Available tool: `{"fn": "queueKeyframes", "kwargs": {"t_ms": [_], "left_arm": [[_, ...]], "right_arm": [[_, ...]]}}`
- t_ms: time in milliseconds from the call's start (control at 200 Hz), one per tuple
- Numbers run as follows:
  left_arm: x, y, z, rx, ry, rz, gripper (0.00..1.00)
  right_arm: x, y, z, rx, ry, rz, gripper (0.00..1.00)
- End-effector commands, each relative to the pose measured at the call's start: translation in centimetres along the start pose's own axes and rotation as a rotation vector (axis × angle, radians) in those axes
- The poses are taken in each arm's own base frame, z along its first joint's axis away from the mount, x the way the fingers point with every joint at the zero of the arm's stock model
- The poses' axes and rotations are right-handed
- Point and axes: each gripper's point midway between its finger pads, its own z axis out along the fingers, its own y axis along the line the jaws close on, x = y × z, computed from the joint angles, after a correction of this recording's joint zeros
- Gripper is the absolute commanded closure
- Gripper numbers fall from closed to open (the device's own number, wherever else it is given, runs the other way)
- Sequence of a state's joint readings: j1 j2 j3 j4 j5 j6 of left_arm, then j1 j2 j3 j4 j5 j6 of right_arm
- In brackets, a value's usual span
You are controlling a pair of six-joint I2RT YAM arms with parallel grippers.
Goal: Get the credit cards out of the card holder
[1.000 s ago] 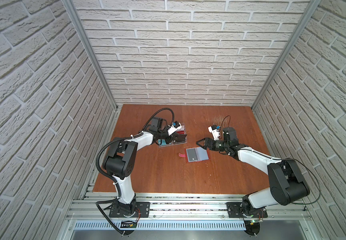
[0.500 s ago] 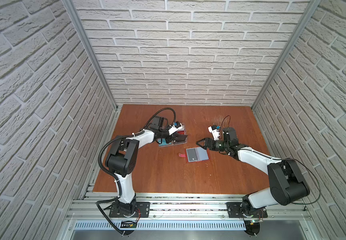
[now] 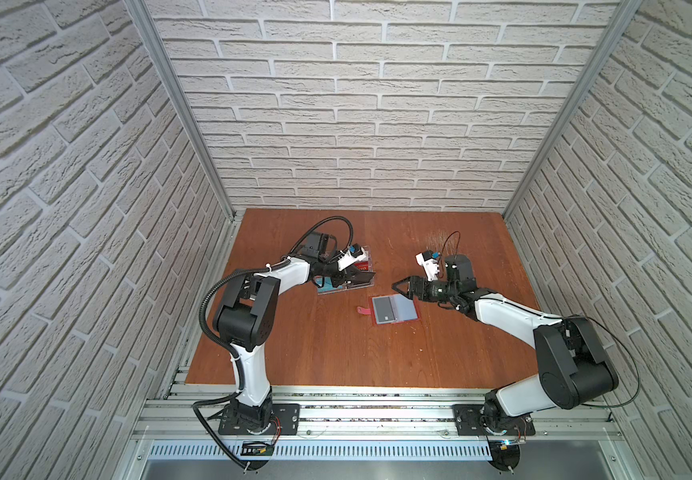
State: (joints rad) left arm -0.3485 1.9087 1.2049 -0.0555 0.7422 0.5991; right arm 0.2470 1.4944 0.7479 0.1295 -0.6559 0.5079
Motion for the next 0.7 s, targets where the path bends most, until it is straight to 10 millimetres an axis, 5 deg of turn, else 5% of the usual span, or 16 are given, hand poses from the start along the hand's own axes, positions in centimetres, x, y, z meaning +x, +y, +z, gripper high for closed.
{"fn": "queueKeyframes", "kwargs": {"t_ms": [0, 695], "left_arm": [[0.0, 0.4, 0.0, 0.007, -0.009, 0.017, 0.99], [1.0, 0.6, 0.1, 0.001, 0.003, -0.014, 0.89]], "right_arm": [[-0.8, 1.0, 0.1, -0.028, -0.020, -0.044, 0.03], [-0.8, 1.0, 0.2, -0.037, -0.022, -0.044, 0.03]]}}
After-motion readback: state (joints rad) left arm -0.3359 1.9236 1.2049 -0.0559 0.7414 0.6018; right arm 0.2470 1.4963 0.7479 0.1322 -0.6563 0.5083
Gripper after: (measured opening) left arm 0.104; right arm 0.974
